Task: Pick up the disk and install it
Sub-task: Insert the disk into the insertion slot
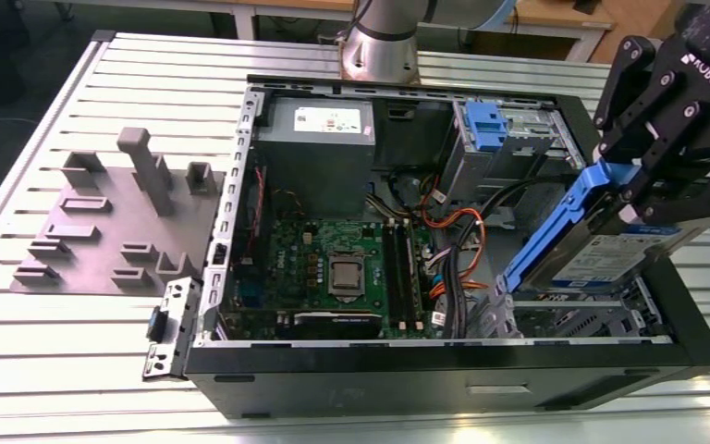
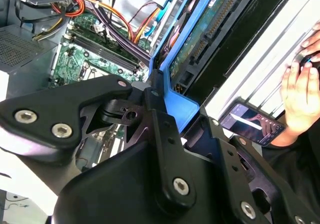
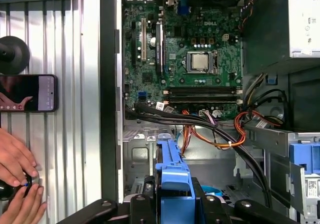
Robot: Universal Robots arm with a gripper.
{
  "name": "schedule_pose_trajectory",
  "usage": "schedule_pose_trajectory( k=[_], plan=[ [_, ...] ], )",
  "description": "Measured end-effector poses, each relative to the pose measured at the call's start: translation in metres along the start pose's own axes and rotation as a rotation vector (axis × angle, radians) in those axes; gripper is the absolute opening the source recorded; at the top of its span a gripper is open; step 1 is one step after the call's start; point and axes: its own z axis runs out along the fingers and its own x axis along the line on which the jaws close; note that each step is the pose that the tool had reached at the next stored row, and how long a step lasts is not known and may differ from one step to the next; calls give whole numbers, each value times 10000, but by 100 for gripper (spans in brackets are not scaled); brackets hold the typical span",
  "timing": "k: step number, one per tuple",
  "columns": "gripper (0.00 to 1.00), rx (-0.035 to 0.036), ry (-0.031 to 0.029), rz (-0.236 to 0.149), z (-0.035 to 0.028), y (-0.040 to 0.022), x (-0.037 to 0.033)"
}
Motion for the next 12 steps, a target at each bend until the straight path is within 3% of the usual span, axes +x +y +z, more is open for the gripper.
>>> schedule_pose_trajectory(
  k=[12],
  plan=[
    [36,0,-2,-2,57,-15,4]
  ],
)
